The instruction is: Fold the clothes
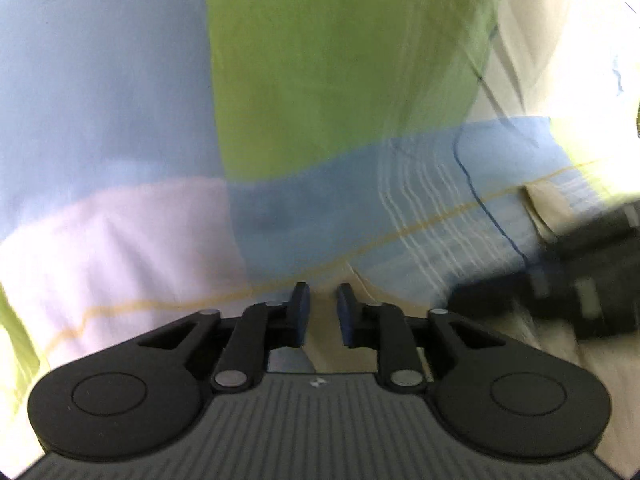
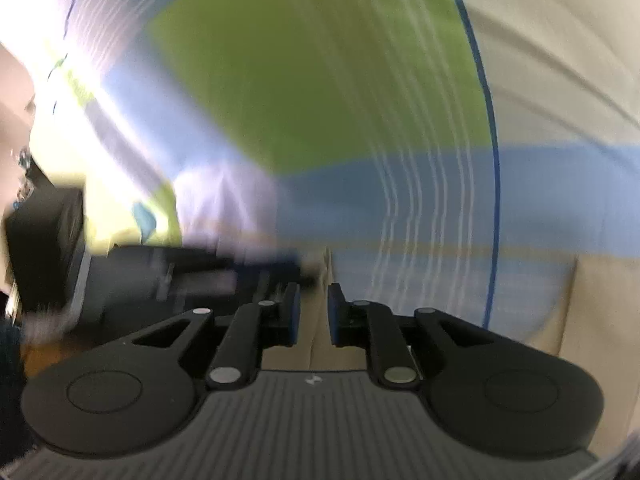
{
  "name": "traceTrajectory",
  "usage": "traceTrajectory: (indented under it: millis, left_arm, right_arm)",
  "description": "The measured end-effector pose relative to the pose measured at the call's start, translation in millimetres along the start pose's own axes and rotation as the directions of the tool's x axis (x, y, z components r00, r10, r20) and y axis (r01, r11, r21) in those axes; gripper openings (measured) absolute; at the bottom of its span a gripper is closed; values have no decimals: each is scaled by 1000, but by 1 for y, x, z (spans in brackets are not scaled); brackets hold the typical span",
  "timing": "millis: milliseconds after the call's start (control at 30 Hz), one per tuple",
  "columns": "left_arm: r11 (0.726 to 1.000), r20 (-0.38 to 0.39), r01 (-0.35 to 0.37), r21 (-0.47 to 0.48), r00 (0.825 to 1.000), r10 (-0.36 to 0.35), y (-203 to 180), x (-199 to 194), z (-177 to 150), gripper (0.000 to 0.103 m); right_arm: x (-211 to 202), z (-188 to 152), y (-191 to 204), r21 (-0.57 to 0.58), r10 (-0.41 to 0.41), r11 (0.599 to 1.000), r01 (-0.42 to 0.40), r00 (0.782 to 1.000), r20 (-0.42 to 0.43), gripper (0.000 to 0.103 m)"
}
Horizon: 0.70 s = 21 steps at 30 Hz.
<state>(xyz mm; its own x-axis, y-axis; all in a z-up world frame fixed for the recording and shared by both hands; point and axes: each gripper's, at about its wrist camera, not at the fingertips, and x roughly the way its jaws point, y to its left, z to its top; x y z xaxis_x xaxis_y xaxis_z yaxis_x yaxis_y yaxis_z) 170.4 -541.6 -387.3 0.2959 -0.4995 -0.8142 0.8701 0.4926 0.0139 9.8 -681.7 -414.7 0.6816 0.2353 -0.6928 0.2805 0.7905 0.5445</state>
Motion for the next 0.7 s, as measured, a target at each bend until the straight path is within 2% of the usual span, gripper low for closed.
traceTrajectory:
  millis: [67,133,200,233,267,367,433,467,533,567,633,700]
  left_arm:
    - [999,45,-47,-17,998,47,4,-7,6,19]
    - [996,78,-37,-86,996,44,13,-23,11,19]
    - [993,85,-12,-120,996,22,15,-36,9,19]
    - [991,83,-1,-133,996,12,14,-41,7,19]
    - [990,78,10,-141,997,1,12,-46,4,19]
    - [989,59,27,-143,998,-18,1,-55,-6,19]
    - [986,28,85,-145,996,-82,-15,-60,-17,20]
    - [985,18,101,-143,995,-99,-20,-61,-18,20]
    - [979,-18,172,-113,984,-175,-48,-63,-25,20]
    - [976,-25,190,-102,981,-193,-56,-64,-26,20]
    - [960,-38,274,-54,960,-276,-92,-67,-29,20]
    - [949,-40,312,-37,949,-313,-103,-68,-29,27]
  right_arm:
    - [4,-8,-1,5,10,1000,-10,1000,-15,13]
    - [6,-11,1,-10,33,999,-33,999,-14,12]
    - [15,-12,9,-86,31,996,-33,999,-30,6]
    - [21,-12,12,-114,12,993,-16,999,-33,0]
    - [31,-9,12,-140,-37,990,34,999,-18,0]
    - [46,14,7,-95,-91,991,98,993,78,0]
    - [31,28,0,-45,-137,988,147,975,174,9]
    - [11,32,-8,11,-156,987,157,959,238,12]
    - [-24,28,-22,85,-183,983,165,940,286,17]
    - [-50,17,-30,112,-221,974,196,934,281,17]
    - [-83,-10,-37,95,-269,963,253,935,232,17]
    - [-104,-45,-35,58,-278,961,272,947,161,17]
